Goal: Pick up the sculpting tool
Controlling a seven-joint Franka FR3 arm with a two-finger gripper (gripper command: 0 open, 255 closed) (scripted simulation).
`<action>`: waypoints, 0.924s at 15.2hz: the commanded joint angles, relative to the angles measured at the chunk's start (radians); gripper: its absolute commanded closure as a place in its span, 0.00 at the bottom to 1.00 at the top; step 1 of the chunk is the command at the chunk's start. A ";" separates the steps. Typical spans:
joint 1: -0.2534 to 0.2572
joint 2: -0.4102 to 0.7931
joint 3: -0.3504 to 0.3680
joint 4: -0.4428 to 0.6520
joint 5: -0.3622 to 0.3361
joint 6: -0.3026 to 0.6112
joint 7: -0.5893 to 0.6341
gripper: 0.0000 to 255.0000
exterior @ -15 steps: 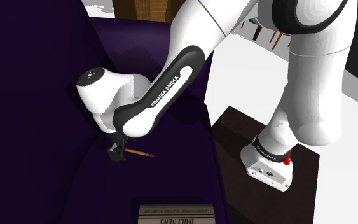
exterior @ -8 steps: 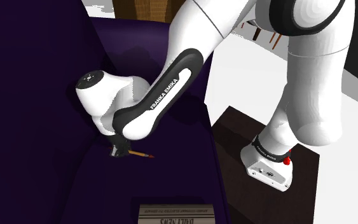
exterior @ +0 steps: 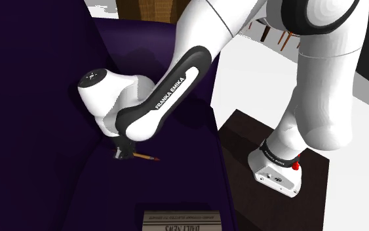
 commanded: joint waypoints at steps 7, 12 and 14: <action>-0.018 -0.078 0.024 0.003 0.040 -0.077 -0.026 1.00; -0.027 -0.124 0.036 0.013 0.065 -0.129 -0.042 1.00; -0.027 -0.125 0.036 0.013 0.065 -0.131 -0.043 1.00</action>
